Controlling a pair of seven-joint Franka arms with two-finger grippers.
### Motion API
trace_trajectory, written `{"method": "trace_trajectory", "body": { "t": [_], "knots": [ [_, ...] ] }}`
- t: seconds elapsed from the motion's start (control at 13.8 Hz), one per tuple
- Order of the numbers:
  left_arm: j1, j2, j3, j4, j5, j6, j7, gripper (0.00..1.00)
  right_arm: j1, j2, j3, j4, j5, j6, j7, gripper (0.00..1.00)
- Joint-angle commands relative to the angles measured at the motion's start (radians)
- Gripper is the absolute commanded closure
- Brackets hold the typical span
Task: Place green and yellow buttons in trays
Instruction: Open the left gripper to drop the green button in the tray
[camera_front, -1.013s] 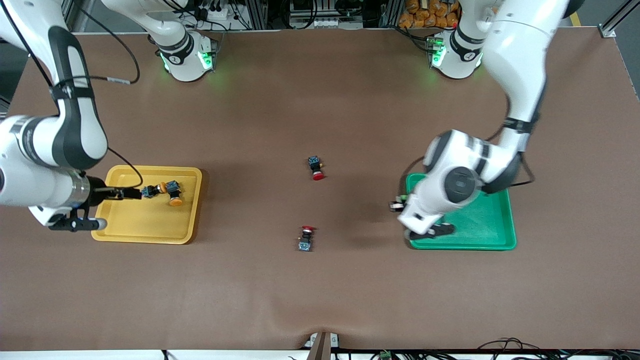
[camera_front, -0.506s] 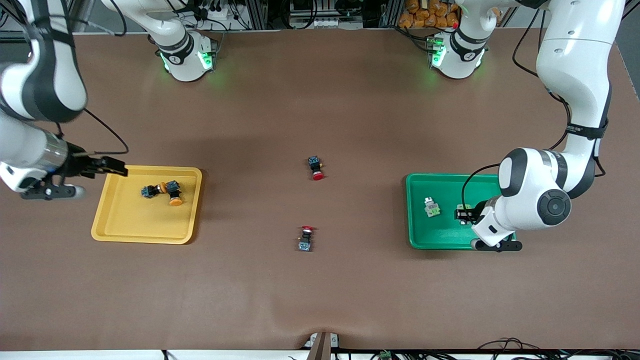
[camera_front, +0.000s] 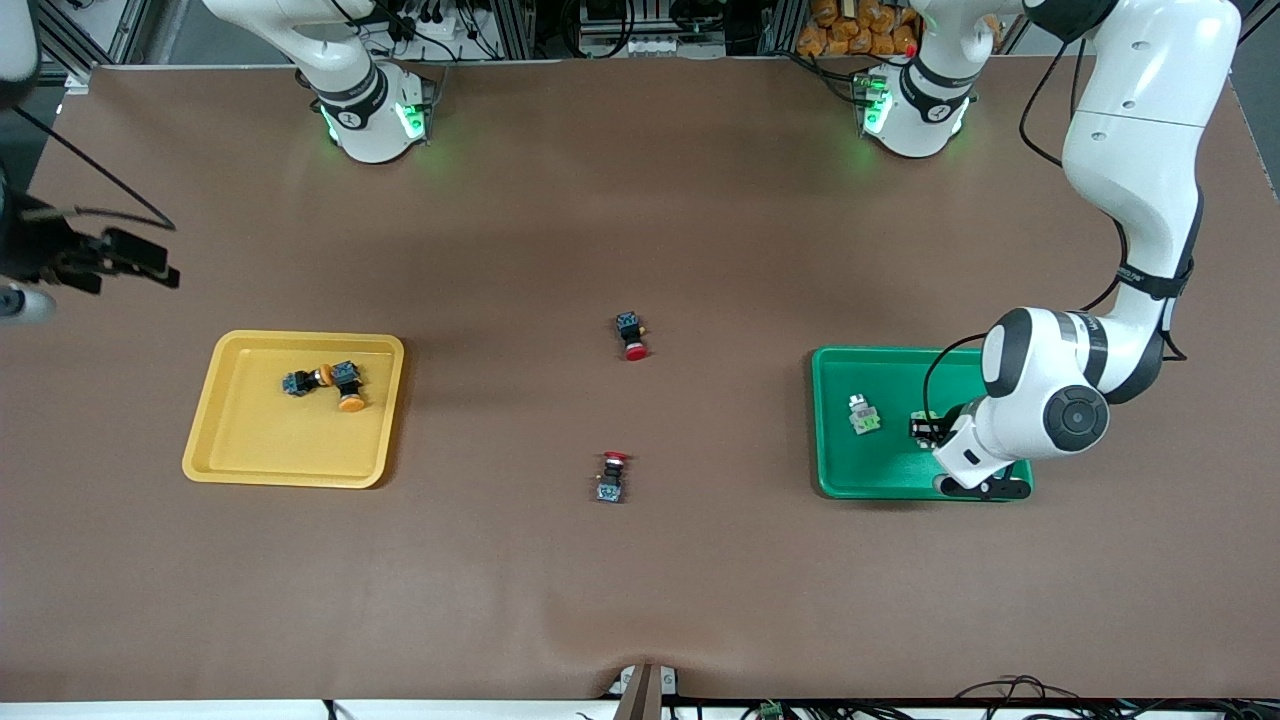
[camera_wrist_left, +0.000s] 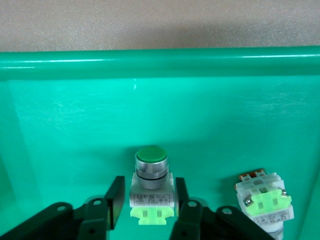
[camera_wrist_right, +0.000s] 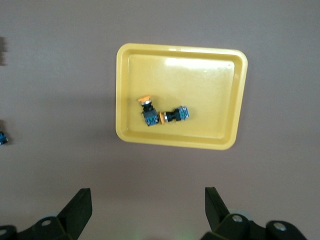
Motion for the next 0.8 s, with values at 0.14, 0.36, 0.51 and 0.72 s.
{"method": "trace_trajectory", "body": {
  "t": [0.14, 0.36, 0.51, 0.72],
  "knots": [
    [0.005, -0.042, -0.005, -0.012, 0.019, -0.001, -0.013, 0.00, 0.000, -0.022, 0.020, 0.014, -0.019, -0.034, 0.037, 0.00],
    [0.007, -0.065, -0.008, 0.002, 0.021, -0.001, -0.013, 0.00, 0.000, -0.021, 0.025, 0.039, -0.022, -0.055, 0.047, 0.00],
    [0.007, -0.097, -0.007, 0.011, 0.021, -0.003, 0.000, 0.00, -0.003, -0.016, 0.022, 0.042, -0.025, -0.055, 0.059, 0.00],
    [0.007, -0.168, -0.011, 0.034, 0.021, -0.091, 0.004, 0.00, -0.013, -0.009, 0.019, 0.077, -0.029, -0.058, 0.057, 0.00]
  ]
}}
